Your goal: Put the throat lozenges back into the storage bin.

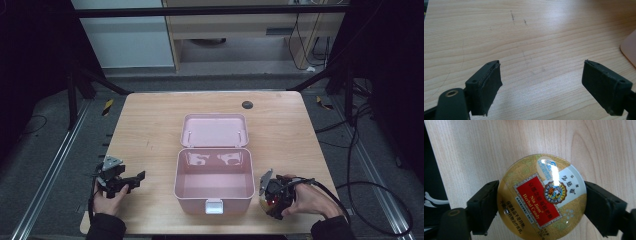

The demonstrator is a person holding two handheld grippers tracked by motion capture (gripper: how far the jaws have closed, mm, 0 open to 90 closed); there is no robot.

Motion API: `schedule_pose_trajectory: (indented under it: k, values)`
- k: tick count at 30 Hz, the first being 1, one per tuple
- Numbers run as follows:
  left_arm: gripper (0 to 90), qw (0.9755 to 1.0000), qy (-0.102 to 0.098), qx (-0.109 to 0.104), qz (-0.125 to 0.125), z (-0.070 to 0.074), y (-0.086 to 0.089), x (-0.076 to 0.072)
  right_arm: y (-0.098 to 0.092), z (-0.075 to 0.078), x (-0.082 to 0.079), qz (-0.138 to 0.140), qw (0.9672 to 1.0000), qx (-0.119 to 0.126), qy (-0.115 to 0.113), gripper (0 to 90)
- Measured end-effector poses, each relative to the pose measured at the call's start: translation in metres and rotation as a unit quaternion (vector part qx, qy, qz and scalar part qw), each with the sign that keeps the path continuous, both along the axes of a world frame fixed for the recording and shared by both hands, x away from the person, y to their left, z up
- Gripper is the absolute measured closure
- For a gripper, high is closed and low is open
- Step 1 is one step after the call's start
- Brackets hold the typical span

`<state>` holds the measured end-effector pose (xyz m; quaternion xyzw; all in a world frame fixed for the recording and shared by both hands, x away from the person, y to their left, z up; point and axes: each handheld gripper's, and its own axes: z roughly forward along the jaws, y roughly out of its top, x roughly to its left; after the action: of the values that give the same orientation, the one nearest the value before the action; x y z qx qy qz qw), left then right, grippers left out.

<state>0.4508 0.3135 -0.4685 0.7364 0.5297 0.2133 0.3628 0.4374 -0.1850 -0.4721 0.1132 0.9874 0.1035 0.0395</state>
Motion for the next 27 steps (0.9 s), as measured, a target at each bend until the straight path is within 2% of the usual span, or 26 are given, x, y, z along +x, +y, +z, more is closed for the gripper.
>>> schedule_pose_trajectory:
  k: [7,10,15,19,27]
  values:
    - [15.2,1.0,-0.002,-0.001,0.0,0.001,0.0,0.0,-0.001,0.001,0.0,-0.005,0.9999,0.002,0.012,20.4]
    - [15.3,1.0,-0.002,-0.001,0.0,0.001,0.0,0.0,-0.004,0.007,-0.001,-0.008,0.9998,0.013,0.014,20.5]
    - [15.5,1.0,0.001,-0.001,-0.003,0.0,-0.002,0.0,-0.014,0.021,-0.002,-0.028,0.999,0.035,0.006,20.5]
    - [15.6,1.0,0.003,0.0,-0.007,-0.001,-0.003,0.001,-0.02,0.034,-0.004,-0.041,0.9983,0.042,-0.002,20.6]
    - [15.7,0.9999,0.007,0.003,-0.013,-0.002,-0.005,0.001,-0.025,0.067,-0.003,-0.044,0.9967,0.063,-0.025,20.5]
